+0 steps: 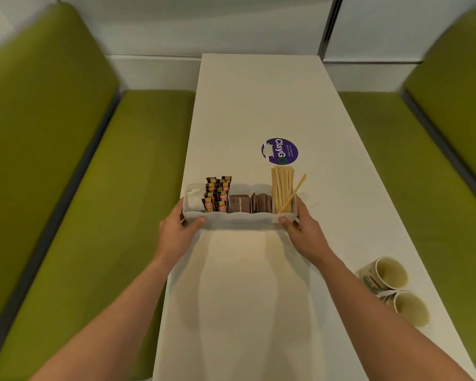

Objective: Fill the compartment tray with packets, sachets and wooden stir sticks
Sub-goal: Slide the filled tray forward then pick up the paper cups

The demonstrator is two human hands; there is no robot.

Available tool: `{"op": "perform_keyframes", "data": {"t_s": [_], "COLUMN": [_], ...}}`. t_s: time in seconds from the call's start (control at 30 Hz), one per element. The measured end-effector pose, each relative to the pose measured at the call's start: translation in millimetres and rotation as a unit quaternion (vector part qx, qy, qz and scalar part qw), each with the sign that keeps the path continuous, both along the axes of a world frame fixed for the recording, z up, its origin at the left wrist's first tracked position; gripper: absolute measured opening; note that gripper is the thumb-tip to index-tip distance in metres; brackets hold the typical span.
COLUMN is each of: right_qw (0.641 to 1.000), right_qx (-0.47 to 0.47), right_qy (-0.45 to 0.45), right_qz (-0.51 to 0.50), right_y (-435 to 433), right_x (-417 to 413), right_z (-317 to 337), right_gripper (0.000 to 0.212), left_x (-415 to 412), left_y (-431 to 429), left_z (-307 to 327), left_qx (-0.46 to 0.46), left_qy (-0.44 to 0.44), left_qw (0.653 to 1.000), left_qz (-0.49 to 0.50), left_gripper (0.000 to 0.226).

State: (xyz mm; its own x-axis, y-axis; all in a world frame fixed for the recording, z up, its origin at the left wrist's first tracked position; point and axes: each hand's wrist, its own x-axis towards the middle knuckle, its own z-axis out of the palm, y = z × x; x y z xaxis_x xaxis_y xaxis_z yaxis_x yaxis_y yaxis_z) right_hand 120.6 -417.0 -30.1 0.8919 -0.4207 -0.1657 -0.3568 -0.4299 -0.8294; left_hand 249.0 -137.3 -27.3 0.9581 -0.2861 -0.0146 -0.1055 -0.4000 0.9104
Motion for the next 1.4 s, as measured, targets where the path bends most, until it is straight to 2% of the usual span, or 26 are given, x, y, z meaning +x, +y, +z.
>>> {"op": "perform_keyframes", "data": {"t_s": [0.1, 0.2, 0.27, 0.33, 0.47, 0.67, 0.77, 0.87, 0.93, 1.03, 1.13, 1.3, 1.4], "right_qw": [1.0, 0.999, 0.996, 0.991, 0.987, 0.972, 0.956, 0.944, 0.961, 0.987, 0.995, 0.995, 0.996], "right_qx": [-0.004, 0.029, 0.06, 0.076, 0.053, 0.017, -0.025, 0.002, 0.021, 0.069, 0.095, 0.072, 0.034], "right_qy": [0.017, 0.016, -0.015, -0.057, -0.105, -0.162, -0.196, -0.206, -0.162, -0.085, -0.032, -0.037, -0.041], "right_qz": [-0.001, -0.031, -0.063, -0.09, -0.111, -0.166, -0.216, -0.258, -0.225, -0.118, -0.017, 0.054, 0.077], "right_y": [-1.7, 4.6, 15.9, 32.0, 59.0, 41.8, 7.3, -31.7, -60.7, -93.2, -110.0, -118.0, -124.3], "right_x": [-1.2, -15.6, -37.8, -70.5, -153.4, -254.8, -289.7, -306.6, -311.9, -306.9, -297.5, -293.5, -297.5], "right_z": [2.5, 8.6, 13.9, 22.0, 41.9, 61.4, 59.2, 42.7, 28.4, 10.2, 1.4, -0.5, 1.8], "right_gripper": [0.076, 0.089, 0.091, 0.088, 0.075, 0.057, 0.052, 0.053, 0.057, 0.072, 0.075, 0.064, 0.066], "left_x": [2.4, -3.5, -20.9, -50.4, -127.3, -241.4, -284.9, -308.8, -321.4, -331.9, -337.1, -343.6, -349.2], "left_y": [2.5, 7.2, 10.4, 12.2, 6.1, -46.7, -89.9, -131.9, -162.8, -201.4, -226.8, -240.1, -236.6], "left_z": [-2.1, -5.8, -6.4, -2.0, 7.1, 10.1, 4.2, -1.3, -3.4, -6.2, -4.1, -0.7, 6.7], "left_qx": [0.023, 0.05, 0.037, 0.006, -0.011, -0.028, -0.008, 0.01, 0.009, 0.004, -0.014, -0.025, -0.018], "left_qy": [0.013, 0.055, 0.072, 0.056, 0.003, -0.018, -0.01, 0.013, 0.034, 0.058, 0.073, 0.052, 0.028], "left_qw": [1.0, 0.997, 0.996, 0.996, 0.995, 0.999, 0.998, 0.995, 0.992, 0.989, 0.988, 0.993, 0.994], "left_qz": [-0.005, 0.006, 0.04, 0.07, 0.095, -0.001, -0.062, -0.102, -0.119, -0.133, -0.136, -0.1, -0.1], "left_gripper": [0.055, 0.096, 0.108, 0.102, 0.08, 0.058, 0.054, 0.058, 0.062, 0.069, 0.068, 0.06, 0.055]}}
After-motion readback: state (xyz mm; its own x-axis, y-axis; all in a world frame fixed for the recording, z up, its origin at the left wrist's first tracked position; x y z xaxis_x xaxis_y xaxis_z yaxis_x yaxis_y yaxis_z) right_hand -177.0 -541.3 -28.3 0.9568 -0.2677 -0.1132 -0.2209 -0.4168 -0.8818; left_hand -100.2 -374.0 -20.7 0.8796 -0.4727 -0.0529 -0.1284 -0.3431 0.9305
